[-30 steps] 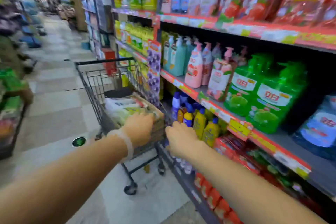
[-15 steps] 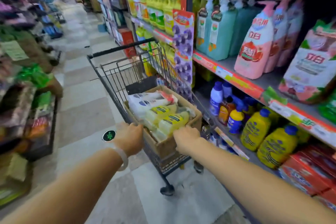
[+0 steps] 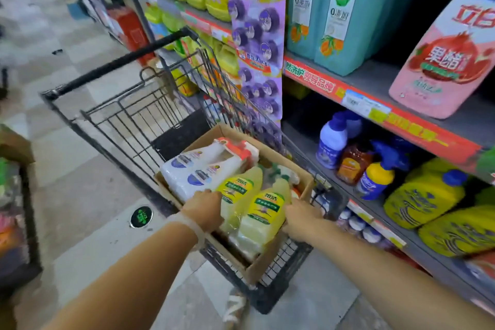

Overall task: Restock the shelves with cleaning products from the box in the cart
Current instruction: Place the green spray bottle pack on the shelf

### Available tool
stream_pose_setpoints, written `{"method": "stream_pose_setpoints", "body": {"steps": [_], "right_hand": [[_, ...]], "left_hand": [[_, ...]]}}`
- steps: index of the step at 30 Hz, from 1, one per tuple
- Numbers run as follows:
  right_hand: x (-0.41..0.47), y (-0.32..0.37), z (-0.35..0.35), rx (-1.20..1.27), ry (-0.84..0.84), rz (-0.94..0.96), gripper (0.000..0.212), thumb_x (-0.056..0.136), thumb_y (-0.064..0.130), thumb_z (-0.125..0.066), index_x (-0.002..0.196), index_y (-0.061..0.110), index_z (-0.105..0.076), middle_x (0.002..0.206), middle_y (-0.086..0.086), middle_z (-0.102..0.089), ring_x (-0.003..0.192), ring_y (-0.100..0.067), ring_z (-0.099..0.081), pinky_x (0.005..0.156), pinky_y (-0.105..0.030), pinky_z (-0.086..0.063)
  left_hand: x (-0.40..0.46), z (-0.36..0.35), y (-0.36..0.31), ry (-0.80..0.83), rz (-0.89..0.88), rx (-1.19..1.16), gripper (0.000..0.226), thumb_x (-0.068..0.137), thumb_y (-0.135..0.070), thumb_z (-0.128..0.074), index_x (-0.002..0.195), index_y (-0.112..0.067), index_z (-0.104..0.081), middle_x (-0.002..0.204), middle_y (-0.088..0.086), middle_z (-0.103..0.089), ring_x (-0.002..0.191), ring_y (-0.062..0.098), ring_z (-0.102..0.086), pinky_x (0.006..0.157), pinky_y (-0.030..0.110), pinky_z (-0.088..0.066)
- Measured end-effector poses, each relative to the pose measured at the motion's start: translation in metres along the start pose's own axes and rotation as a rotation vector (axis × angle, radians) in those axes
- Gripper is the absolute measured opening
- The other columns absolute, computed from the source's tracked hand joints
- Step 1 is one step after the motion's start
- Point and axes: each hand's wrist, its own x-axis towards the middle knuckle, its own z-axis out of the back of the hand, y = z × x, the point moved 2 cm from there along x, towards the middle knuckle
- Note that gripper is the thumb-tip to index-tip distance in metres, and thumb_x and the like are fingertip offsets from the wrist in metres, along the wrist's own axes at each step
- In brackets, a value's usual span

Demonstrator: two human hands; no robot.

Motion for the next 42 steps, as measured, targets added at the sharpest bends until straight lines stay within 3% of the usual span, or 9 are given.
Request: {"method": "stream_pose_setpoints", "body": {"steps": [9, 12, 17, 21, 25, 29, 32, 37, 42], "right_hand": [[0.09, 0.015, -0.006, 0.493, 0.058, -0.451, 0.068, 0.093, 0.056, -0.043, 0.134, 0.002, -0.041, 0.137, -0.019, -0.046, 0.121, -0.031, -0.05, 0.091, -0.036, -0.044], [0.103, 0.013, -0.007, 0.553, 0.087, -0.562, 0.075, 0.085, 0.067, -0.045, 0.137, 0.013, -0.043, 0.139, -0.015, -0.047, 0.124, -0.032, -0.047, 0.096, -0.034, -0.043], [0.111, 0.014, 0.008, 0.62, 0.13, -0.596, 0.07, 0.085, 0.06, -0.054, 0.142, 0.024, -0.038, 0.145, -0.009, -0.043, 0.132, -0.028, -0.04, 0.101, -0.029, -0.036], [0.106, 0.018, 0.01, 0.742, 0.098, -0.646, 0.068, 0.081, 0.054, -0.064, 0.137, 0.021, -0.044, 0.139, -0.007, -0.049, 0.129, -0.026, -0.044, 0.095, -0.027, -0.039], [0.103, 0.009, -0.013, 1.197, -0.064, -0.727, 0.073, 0.06, 0.03, -0.089, 0.123, 0.012, -0.056, 0.118, -0.006, -0.065, 0.098, -0.018, -0.062, 0.081, -0.027, -0.05], [0.092, 0.001, -0.027, 1.433, -0.101, -0.75, 0.068, 0.06, 0.006, -0.087, 0.118, 0.003, -0.051, 0.103, -0.01, -0.067, 0.082, -0.021, -0.066, 0.069, -0.032, -0.054], [0.077, 0.004, -0.032, 1.499, -0.261, -0.78, 0.067, 0.058, 0.007, -0.088, 0.111, 0.007, -0.048, 0.104, -0.01, -0.063, 0.085, -0.022, -0.064, 0.069, -0.034, -0.055], [0.05, 0.016, -0.026, 1.55, -0.521, -0.755, 0.064, 0.056, 0.005, -0.089, 0.102, 0.01, -0.045, 0.102, -0.009, -0.059, 0.093, -0.026, -0.062, 0.086, -0.042, -0.053], [-0.013, -0.002, 0.002, 1.536, -0.767, -0.643, 0.064, 0.061, 0.003, -0.086, 0.11, 0.009, -0.045, 0.096, -0.003, -0.052, 0.093, -0.019, -0.053, 0.081, -0.032, -0.047]], "left_hand": [[0.151, -0.012, 0.021, 0.264, -0.142, -0.336, 0.051, 0.088, -0.039, -0.059, 0.122, -0.003, -0.048, 0.124, 0.016, -0.056, 0.119, 0.031, -0.052, 0.097, 0.035, -0.044], [0.173, -0.02, 0.015, 0.274, -0.14, -0.278, 0.077, 0.076, -0.058, -0.061, 0.127, -0.003, -0.044, 0.129, 0.018, -0.049, 0.124, 0.034, -0.045, 0.101, 0.034, -0.039], [0.189, -0.026, 0.008, 0.401, -0.125, -0.198, 0.11, 0.049, -0.071, -0.07, 0.136, -0.01, -0.039, 0.138, 0.016, -0.041, 0.128, 0.033, -0.039, 0.106, 0.042, -0.037], [0.183, -0.034, 0.013, 0.361, -0.129, -0.201, 0.097, 0.064, -0.051, -0.079, 0.138, -0.009, -0.033, 0.138, 0.019, -0.032, 0.131, 0.036, -0.032, 0.108, 0.041, -0.033], [0.178, -0.035, 0.019, 0.34, -0.126, -0.273, 0.099, 0.061, -0.046, -0.083, 0.138, -0.01, -0.031, 0.138, 0.02, -0.031, 0.129, 0.037, -0.034, 0.108, 0.043, -0.034], [0.17, -0.033, 0.019, 0.31, -0.182, -0.398, 0.088, 0.058, -0.036, -0.086, 0.126, -0.007, -0.037, 0.124, 0.013, -0.051, 0.117, 0.029, -0.05, 0.099, 0.038, -0.044], [0.164, -0.028, 0.022, 0.356, -0.194, -0.605, 0.072, 0.056, -0.015, -0.089, 0.109, -0.01, -0.04, 0.103, 0.006, -0.058, 0.098, 0.023, -0.057, 0.084, 0.03, -0.049], [0.149, -0.023, 0.026, 0.39, -0.201, -0.864, 0.085, 0.028, -0.01, -0.089, 0.103, -0.015, -0.048, 0.094, 0.008, -0.064, 0.099, 0.03, -0.063, 0.087, 0.048, -0.053], [0.1, 0.012, -0.004, 0.259, -0.363, -0.87, 0.062, 0.049, 0.006, -0.088, 0.104, 0.002, -0.06, 0.091, 0.014, -0.07, 0.077, 0.021, -0.066, 0.053, 0.02, -0.054]]}}
